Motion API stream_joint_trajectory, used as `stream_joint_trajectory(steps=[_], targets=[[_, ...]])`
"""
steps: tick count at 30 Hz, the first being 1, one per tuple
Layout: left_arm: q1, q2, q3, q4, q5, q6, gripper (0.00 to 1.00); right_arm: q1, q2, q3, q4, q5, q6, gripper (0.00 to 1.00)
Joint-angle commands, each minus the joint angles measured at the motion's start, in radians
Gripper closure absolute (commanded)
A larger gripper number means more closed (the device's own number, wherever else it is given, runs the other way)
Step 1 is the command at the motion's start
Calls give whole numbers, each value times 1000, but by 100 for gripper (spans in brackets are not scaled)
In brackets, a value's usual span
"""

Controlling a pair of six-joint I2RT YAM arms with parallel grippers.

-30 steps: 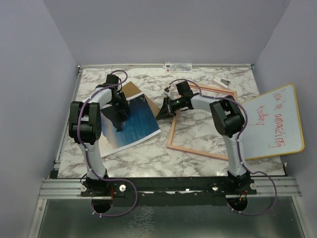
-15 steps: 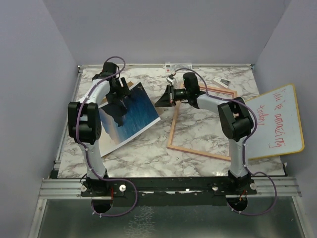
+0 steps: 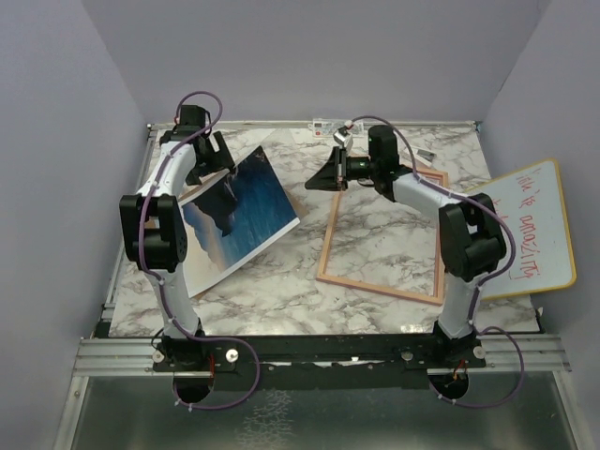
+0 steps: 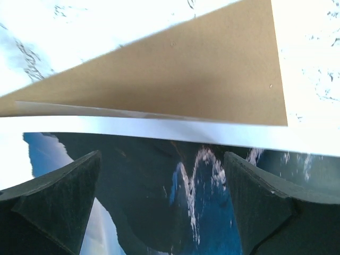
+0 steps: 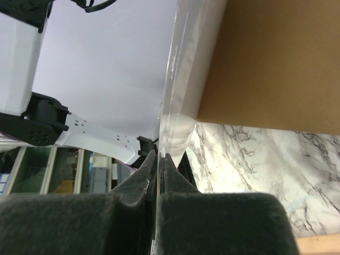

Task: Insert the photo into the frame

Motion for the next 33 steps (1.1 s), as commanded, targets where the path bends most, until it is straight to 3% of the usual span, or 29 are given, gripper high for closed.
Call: stream_joint_trajectory(steps=[1, 10, 18, 22, 29, 33], targets=[[14, 45, 74, 6, -4, 29, 2, -45, -95, 13, -155, 59, -76, 99], [14, 159, 189, 29, 77, 0, 1, -155, -201, -78, -133, 119, -48, 99], [-10, 273, 381, 100, 355, 7, 1, -260, -268, -160, -168, 139, -98, 99], [-58, 327, 494, 150, 468, 77, 1, -283, -271, -153, -238, 95, -243, 99], [-136, 387, 532, 389, 632, 132, 1, -325, -266, -114, -316, 32, -379, 99], [-155, 470, 586, 540, 754, 70, 1, -335, -257, -65, -381, 3, -423, 99]])
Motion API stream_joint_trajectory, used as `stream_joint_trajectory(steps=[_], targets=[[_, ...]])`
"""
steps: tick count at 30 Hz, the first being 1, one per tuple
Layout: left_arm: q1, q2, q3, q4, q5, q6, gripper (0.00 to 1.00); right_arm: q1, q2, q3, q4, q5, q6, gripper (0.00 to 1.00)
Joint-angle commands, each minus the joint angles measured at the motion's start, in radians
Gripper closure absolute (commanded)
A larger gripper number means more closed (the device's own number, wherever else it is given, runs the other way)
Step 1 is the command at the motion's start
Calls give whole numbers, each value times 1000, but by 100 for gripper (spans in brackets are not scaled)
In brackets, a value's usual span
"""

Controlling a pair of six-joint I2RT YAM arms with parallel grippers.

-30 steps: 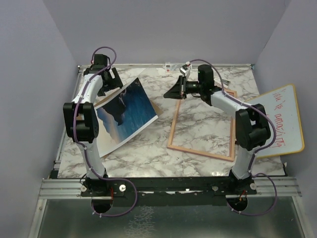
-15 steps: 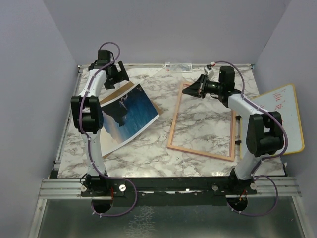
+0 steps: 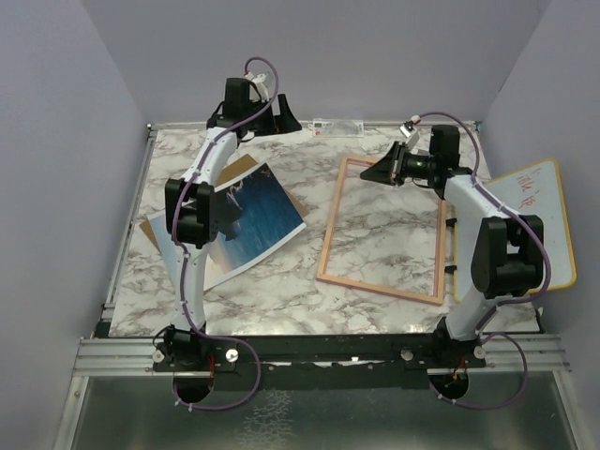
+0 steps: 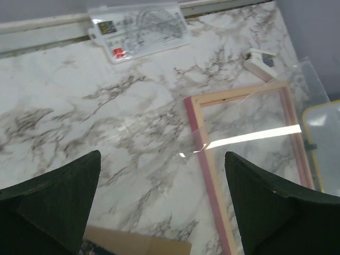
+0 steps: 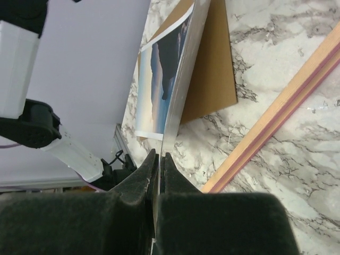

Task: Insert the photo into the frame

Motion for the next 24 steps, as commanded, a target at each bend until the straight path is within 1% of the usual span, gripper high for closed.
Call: stream_joint_trajectory(steps=[1, 3, 6, 8, 10, 11, 14, 21, 24], targets=[[-9, 118, 81, 247, 210, -54, 1, -16, -17, 76, -78, -74, -93, 99], [-11, 182, 106, 325, 288, -125, 1, -18, -23, 80, -80, -83, -95, 99], [-15, 228, 92, 484, 415, -253, 1, -19, -34, 86, -86, -80, -91, 99], [-18, 235, 44, 656, 516, -371, 1, -19, -32, 92, -90, -77, -90, 99], [-21, 243, 15, 861, 627, -528, 2, -22, -24, 103, -98, -73, -88, 100], [-24, 249, 23, 908, 664, -566, 2, -22, -19, 110, -103, -72, -88, 99], [-29, 266, 53, 932, 725, -595, 2, -24, -5, 127, -102, -71, -80, 99], [-42, 301, 77, 989, 804, -663, 2, -26, 11, 162, -121, -88, -82, 99], [-52, 295, 74, 1014, 844, -672, 7, -26, 16, 173, -124, -105, -85, 99]])
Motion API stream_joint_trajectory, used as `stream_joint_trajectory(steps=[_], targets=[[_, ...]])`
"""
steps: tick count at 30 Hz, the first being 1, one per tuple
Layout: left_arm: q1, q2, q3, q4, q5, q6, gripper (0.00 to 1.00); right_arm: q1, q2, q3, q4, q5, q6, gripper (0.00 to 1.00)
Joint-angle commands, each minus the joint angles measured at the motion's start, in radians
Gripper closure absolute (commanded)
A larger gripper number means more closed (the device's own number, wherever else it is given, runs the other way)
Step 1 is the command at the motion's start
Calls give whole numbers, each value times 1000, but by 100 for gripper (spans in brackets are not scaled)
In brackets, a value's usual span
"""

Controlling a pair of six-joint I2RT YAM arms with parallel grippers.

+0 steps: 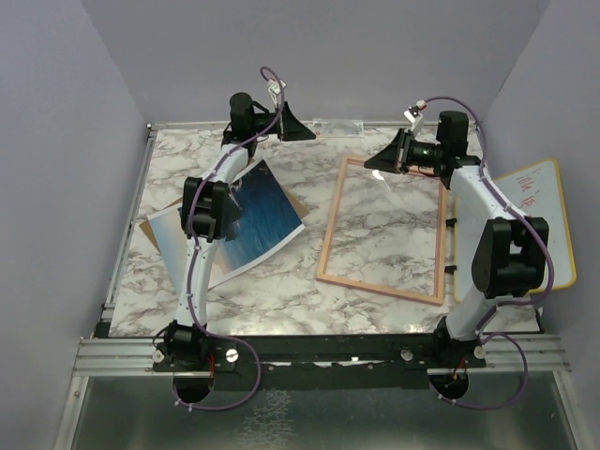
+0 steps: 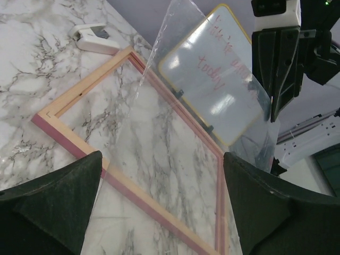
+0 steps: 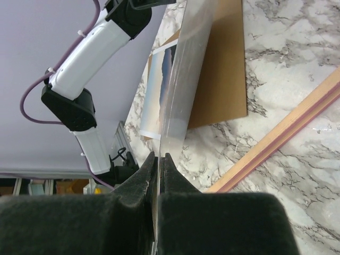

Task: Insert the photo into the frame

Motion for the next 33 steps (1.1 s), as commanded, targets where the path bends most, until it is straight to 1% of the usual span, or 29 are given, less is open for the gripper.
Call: stream_joint_trajectory(steps=[1, 4, 6, 7, 9, 11, 13, 17, 19, 20, 21, 23, 27, 28, 30, 33], targets=[[-27, 26, 25, 100, 137, -60, 11, -8, 18, 42, -26, -46, -16, 99], [-28, 27, 34, 137, 170, -89, 26, -8, 27, 60, -43, -52, -28, 99], [-26, 33, 41, 169, 186, -117, 38, -8, 35, 73, -60, -52, -42, 99], [-24, 36, 45, 184, 189, -130, 42, -9, 40, 79, -71, -51, -48, 99], [-24, 39, 47, 208, 192, -146, 55, -12, 47, 88, -83, -50, -56, 99], [-24, 41, 49, 224, 193, -157, 65, -16, 50, 92, -83, -48, -57, 99], [-23, 46, 50, 240, 195, -169, 73, -22, 51, 95, -83, -43, -57, 99], [-19, 51, 57, 278, 189, -197, 87, -36, 46, 97, -86, -23, -62, 99], [-17, 51, 64, 298, 185, -213, 98, -38, 41, 98, -90, 1, -60, 99], [-17, 51, 68, 309, 182, -218, 100, -38, 39, 102, -98, 19, -60, 98], [-17, 51, 72, 318, 175, -224, 100, -38, 36, 106, -112, 39, -63, 92], [-15, 51, 81, 334, 163, -236, 100, -60, 31, 110, -125, 91, -67, 77], [-12, 47, 96, 365, 136, -261, 100, -66, 6, 127, -170, 245, -88, 41], [-9, 47, 104, 370, 129, -265, 100, -67, -3, 128, -174, 292, -90, 36], [-4, 42, 113, 381, 108, -275, 100, -67, -24, 132, -195, 416, -95, 28], [8, 25, 118, 393, 56, -289, 100, -68, -55, 141, -232, 608, -95, 25]])
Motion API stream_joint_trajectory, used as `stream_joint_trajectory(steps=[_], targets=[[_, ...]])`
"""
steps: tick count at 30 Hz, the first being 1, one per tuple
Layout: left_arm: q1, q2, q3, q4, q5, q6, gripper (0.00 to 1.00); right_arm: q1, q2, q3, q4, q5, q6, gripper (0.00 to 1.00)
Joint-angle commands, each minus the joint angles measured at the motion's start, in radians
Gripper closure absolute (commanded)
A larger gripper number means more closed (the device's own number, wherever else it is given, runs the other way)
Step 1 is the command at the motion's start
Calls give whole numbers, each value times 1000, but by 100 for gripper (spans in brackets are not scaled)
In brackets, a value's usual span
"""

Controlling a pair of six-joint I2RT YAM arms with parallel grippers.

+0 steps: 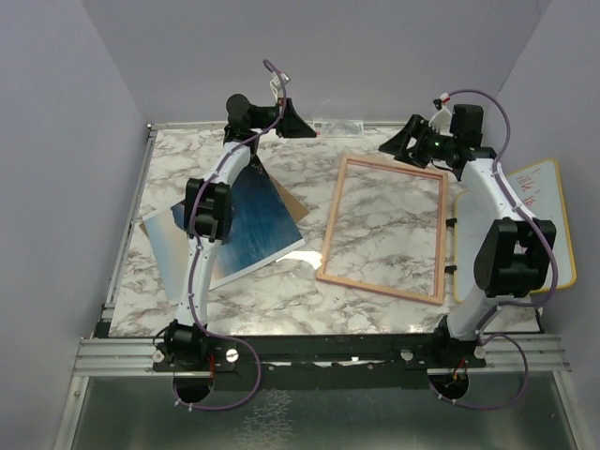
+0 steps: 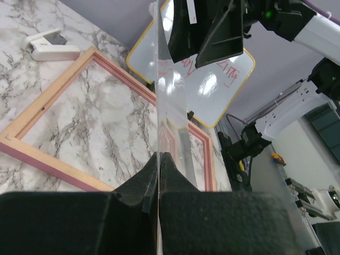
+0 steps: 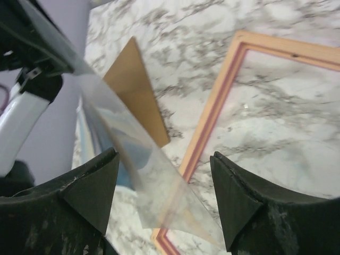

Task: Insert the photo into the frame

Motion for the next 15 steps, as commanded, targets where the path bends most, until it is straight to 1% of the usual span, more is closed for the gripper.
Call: stream_joint_trajectory(steps=[1, 6, 11, 13, 15], targets=[[21, -15, 38, 71, -109, -27, 100, -5, -82, 40, -80, 342, -23, 25], [32, -76, 32, 82, -202, -15, 100, -5, -141, 8, -109, 536, 14, 25], [34, -157, -11, 89, -293, 60, 100, -5, -214, -95, -111, 713, 91, 25], [36, -170, 2, 89, -332, 72, 100, -5, -233, -134, -116, 740, 123, 25], [38, -177, 17, 89, -377, 73, 100, -5, -236, -164, -126, 715, 136, 25]])
